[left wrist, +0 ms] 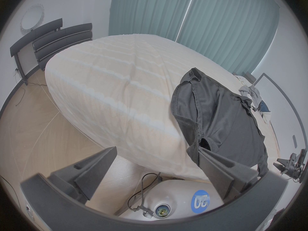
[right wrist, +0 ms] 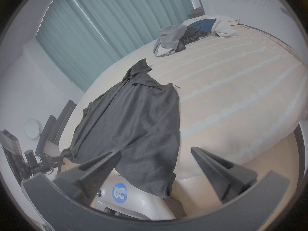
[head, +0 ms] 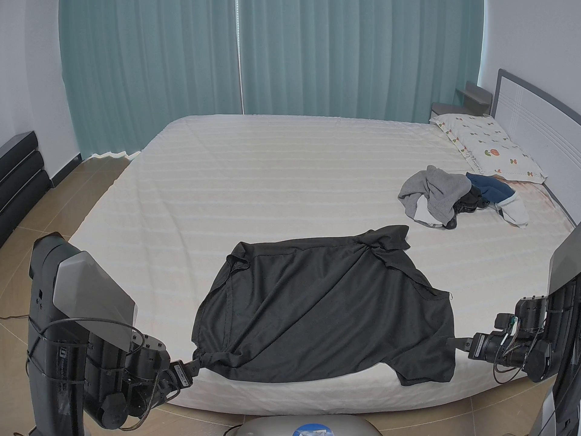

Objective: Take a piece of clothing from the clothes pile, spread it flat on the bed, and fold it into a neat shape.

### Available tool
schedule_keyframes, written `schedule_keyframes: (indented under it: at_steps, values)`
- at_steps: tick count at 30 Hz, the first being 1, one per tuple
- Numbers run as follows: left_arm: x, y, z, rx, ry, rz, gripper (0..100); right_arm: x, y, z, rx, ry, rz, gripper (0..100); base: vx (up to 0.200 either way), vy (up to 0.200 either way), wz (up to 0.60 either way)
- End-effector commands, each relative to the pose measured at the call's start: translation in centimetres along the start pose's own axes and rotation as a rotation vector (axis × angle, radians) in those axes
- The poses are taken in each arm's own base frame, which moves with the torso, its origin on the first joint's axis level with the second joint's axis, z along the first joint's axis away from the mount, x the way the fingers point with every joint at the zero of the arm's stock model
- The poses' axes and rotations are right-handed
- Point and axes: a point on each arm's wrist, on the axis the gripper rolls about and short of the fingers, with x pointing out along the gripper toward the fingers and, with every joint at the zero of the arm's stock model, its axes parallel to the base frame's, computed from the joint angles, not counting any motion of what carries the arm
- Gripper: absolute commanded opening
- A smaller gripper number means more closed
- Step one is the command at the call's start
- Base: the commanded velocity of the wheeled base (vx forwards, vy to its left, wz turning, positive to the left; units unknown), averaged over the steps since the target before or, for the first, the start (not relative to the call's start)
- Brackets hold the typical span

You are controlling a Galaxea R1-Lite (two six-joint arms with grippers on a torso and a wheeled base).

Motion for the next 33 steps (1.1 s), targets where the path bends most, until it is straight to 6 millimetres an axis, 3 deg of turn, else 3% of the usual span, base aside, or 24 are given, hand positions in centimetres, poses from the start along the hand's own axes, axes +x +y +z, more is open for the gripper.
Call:
schedule_keyframes:
  at_steps: [1, 6, 12, 16, 22, 25, 33]
  values:
    - [-1.0, -0.7, 1.3, -0.037, -0.067, -0.054, 100, -0.6, 0.7, 1.3, 0.028, -0.083, 0.028, 100, 0.000, 0.000, 0.00]
    - [-2.5, -1.3, 3.4, -0.078, -0.165, -0.121, 100, -0.4, 2.1, 2.8, 0.068, -0.146, 0.090, 100, 0.000, 0.000, 0.00]
    - [-3.3, -1.6, 4.8, -0.076, -0.225, -0.162, 100, 2.0, 3.8, 3.3, 0.118, -0.141, 0.175, 100, 0.000, 0.000, 0.00]
    - [-2.0, -2.2, 5.8, -0.098, -0.241, -0.211, 100, 4.1, 5.0, 4.1, 0.263, -0.142, 0.245, 100, 0.000, 0.000, 0.00]
    - [0.3, -3.7, 6.9, -0.108, -0.285, -0.250, 100, 5.8, 4.5, 3.9, 0.375, -0.117, 0.247, 100, 0.000, 0.000, 0.00]
    - [2.8, -5.3, 8.1, -0.144, -0.338, -0.295, 100, 6.5, 4.0, 3.4, 0.426, -0.090, 0.235, 100, 0.133, 0.000, 0.00]
    - [5.6, -5.3, 6.5, -0.259, -0.239, -0.317, 100, 7.1, 3.8, 3.2, 0.470, -0.079, 0.235, 100, 0.200, 0.000, 0.00]
